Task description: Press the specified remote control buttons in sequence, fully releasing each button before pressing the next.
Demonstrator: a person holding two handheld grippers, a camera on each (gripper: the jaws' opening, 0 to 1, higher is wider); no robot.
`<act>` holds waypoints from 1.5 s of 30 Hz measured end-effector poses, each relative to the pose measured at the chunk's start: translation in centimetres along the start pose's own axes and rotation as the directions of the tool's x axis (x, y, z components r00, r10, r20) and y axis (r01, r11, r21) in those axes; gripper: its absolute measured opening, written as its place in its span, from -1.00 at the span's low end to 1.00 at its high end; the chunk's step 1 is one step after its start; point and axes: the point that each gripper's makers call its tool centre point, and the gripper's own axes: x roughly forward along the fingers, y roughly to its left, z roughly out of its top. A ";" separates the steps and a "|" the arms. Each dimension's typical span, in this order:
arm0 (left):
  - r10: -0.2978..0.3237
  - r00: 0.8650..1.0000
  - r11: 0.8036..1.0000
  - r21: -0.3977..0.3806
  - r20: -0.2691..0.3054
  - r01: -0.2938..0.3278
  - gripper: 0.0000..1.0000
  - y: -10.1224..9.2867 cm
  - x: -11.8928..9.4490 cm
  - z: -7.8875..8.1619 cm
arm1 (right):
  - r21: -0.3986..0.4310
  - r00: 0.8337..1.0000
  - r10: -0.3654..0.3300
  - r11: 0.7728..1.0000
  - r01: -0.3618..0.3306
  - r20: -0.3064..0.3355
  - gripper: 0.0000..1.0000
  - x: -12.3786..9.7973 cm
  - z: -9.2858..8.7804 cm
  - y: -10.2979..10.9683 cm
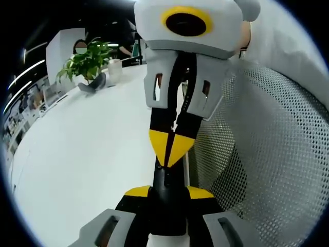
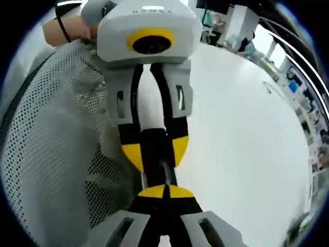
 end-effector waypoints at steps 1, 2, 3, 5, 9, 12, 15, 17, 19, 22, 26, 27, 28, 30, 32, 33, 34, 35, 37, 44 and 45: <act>0.000 1.000 1.000 -0.001 0.000 0.000 -0.51 0.0 0.0 0.0 | 0.005 1.000 -0.002 1.000 0.002 0.002 -1.00 0.0 0.0 0.0; 0.000 1.000 1.000 -0.001 0.001 0.000 -0.51 0.0 0.0 0.0 | 0.013 1.000 -0.003 1.000 0.003 0.007 -1.00 0.0 0.0 0.0; 0.000 1.000 1.000 -0.001 0.000 0.000 -0.51 0.0 0.0 0.0 | 0.017 1.000 -0.005 1.000 0.004 0.012 -1.00 0.0 -0.1 0.0; 0.000 1.000 1.000 0.000 0.000 0.000 -0.51 0.0 0.0 0.0 | 0.045 1.000 -0.003 0.999 0.002 0.025 -1.00 -0.1 -0.1 -0.1; 0.000 1.000 1.000 -0.001 0.000 0.000 -0.51 0.0 0.0 0.1 | 0.124 0.998 0.039 0.991 -0.045 0.057 -1.00 -0.2 0.0 0.0; 0.001 1.000 1.000 -0.002 0.001 -0.001 -0.51 0.0 0.0 0.0 | 0.177 0.995 0.072 0.981 -0.083 0.067 -1.00 -0.3 0.1 -0.3; 0.001 1.000 1.000 -0.002 0.000 -0.001 -0.51 0.0 0.0 0.0 | 0.130 0.998 0.051 0.990 -0.056 0.036 -1.00 -0.2 -0.1 -0.9; 0.002 1.000 1.000 -0.003 0.000 -0.002 -0.51 0.0 0.0 0.0 | 0.128 0.997 0.068 0.989 -0.071 0.028 -1.00 0.0 -0.1 -0.8; 0.002 1.000 1.000 -0.002 0.000 -0.002 -0.51 0.0 0.0 0.0 | 0.136 0.996 0.086 0.987 -0.088 0.021 -1.00 0.0 0.0 -0.9; 0.001 1.000 1.000 -0.001 -0.001 -0.001 -0.51 0.0 0.0 0.0 | 0.148 0.992 0.129 0.981 -0.129 0.009 -1.00 0.1 0.0 -0.9; -0.001 1.000 1.000 0.001 -0.001 0.001 -0.51 -0.1 0.0 0.0 | 0.194 0.983 0.185 0.964 -0.181 -0.006 -1.00 0.3 0.1 -1.0; -0.001 1.000 1.000 0.002 -0.002 0.001 -0.51 -0.1 0.0 0.0 | 0.191 0.979 0.205 0.962 -0.197 -0.023 -1.00 0.3 0.1 -0.9; -0.001 1.000 1.000 0.000 -0.002 0.001 -0.51 -0.1 0.0 0.0 | 0.174 0.975 0.217 0.963 -0.208 -0.039 -1.00 0.3 0.1 -0.9; -0.003 1.000 1.000 0.001 -0.003 0.003 -0.51 -0.1 0.0 0.0 | 0.167 0.969 0.235 0.961 -0.221 -0.070 -1.00 0.4 0.1 -0.8; -0.003 1.000 1.000 0.003 -0.003 0.003 -0.51 -0.1 0.0 0.0 | 0.186 0.963 0.254 0.954 -0.234 -0.091 -1.00 0.5 0.1 -0.9; -0.004 1.000 1.000 0.003 -0.003 0.004 -0.51 -0.1 0.0 0.1 | 0.194 0.960 0.261 0.952 -0.238 -0.099 -1.00 0.5 0.1 -0.9; -0.004 1.000 1.000 0.004 -0.003 0.004 -0.51 -0.1 0.0 0.1 | 0.204 0.957 0.268 0.948 -0.242 -0.108 -1.00 0.5 0.2 -0.9; -0.004 1.000 1.000 0.004 -0.003 0.004 -0.51 -0.1 0.0 0.1 | 0.211 0.956 0.271 0.947 -0.243 -0.115 -1.00 0.5 0.2 -0.9; -0.004 1.000 1.000 0.003 -0.003 0.004 -0.51 -0.1 0.0 0.1 | 0.219 0.953 0.272 0.946 -0.239 -0.131 -1.00 0.6 0.2 -0.9; -0.005 1.000 1.000 0.004 -0.003 0.005 -0.51 -0.1 0.0 0.1 | 0.179 0.959 0.215 0.967 -0.183 -0.182 -1.00 0.7 0.1 -0.9; -0.005 1.000 1.000 0.004 -0.003 0.005 -0.51 -0.1 0.0 0.1 | 0.176 0.964 0.195 0.971 -0.164 -0.182 -1.00 0.7 0.1 -0.9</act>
